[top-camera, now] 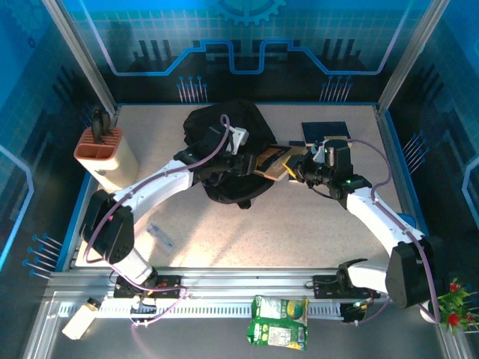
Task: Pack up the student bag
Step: Adjust the student bag at the top-center of the table, then pick up the student bag from the top-center of the table.
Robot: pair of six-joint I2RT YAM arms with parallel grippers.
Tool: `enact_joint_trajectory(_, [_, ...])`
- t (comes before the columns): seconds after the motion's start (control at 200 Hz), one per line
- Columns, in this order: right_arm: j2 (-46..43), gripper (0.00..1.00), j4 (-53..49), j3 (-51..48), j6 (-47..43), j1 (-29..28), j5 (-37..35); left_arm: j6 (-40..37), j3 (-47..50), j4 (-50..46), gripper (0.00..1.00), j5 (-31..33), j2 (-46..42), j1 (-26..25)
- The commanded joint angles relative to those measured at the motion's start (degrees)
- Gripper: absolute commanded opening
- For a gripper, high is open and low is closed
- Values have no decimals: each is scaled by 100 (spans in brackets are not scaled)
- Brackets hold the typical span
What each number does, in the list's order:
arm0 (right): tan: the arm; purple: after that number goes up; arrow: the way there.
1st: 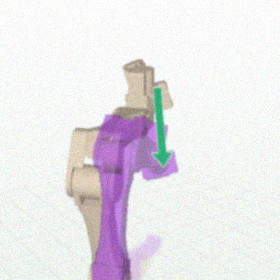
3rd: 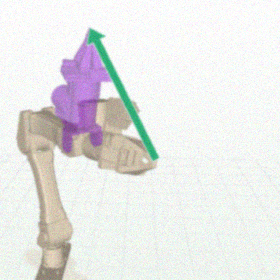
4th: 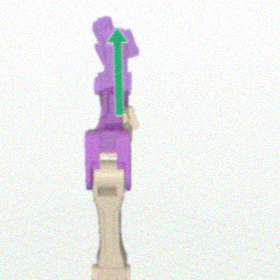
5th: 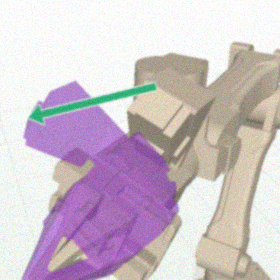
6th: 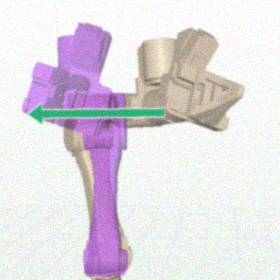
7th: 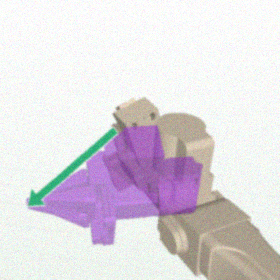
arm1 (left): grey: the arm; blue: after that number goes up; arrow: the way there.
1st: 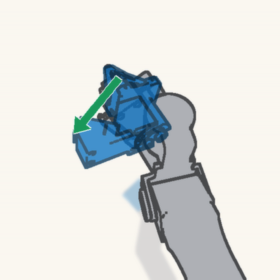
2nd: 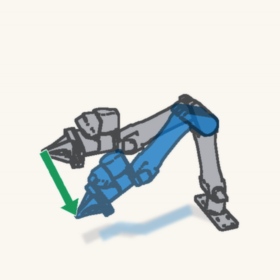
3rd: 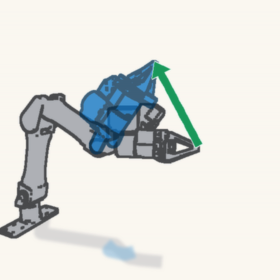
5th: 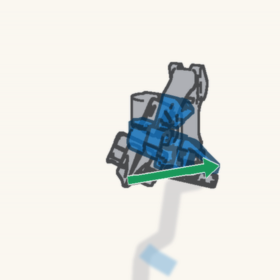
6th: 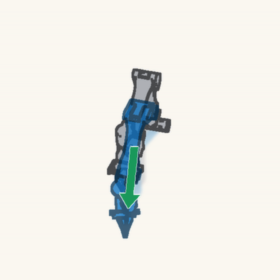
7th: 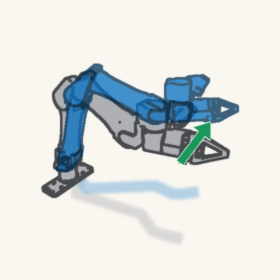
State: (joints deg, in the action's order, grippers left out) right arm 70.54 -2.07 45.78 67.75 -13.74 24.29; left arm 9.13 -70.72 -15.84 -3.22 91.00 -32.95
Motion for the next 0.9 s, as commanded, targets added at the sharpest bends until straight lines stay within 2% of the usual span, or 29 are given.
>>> enact_joint_trajectory(0.0, [-50,14,611,248,41,-15,211,-904,225,-651,67,378,-340,-1])
enact_joint_trajectory(0.175, [-39,14,560,249,11,-16,216,-1160,342,-783,67,1397,-321,7])
enact_joint_trajectory(0.325, [-45,14,498,248,-20,-15,198,-1204,119,-870,62,1034,-33,6])
enact_joint_trajectory(0.69, [-229,14,295,163,-55,-17,54,-1254,-555,-628,11,977,623,-15])
enact_joint_trajectory(0.775, [-269,14,215,135,-13,-112,-49,-1273,-814,-669,5,960,660,-13])
enact_joint_trajectory(0.89, [-231,14,194,53,94,-421,-232,-1204,-1043,-495,1,969,531,-53])
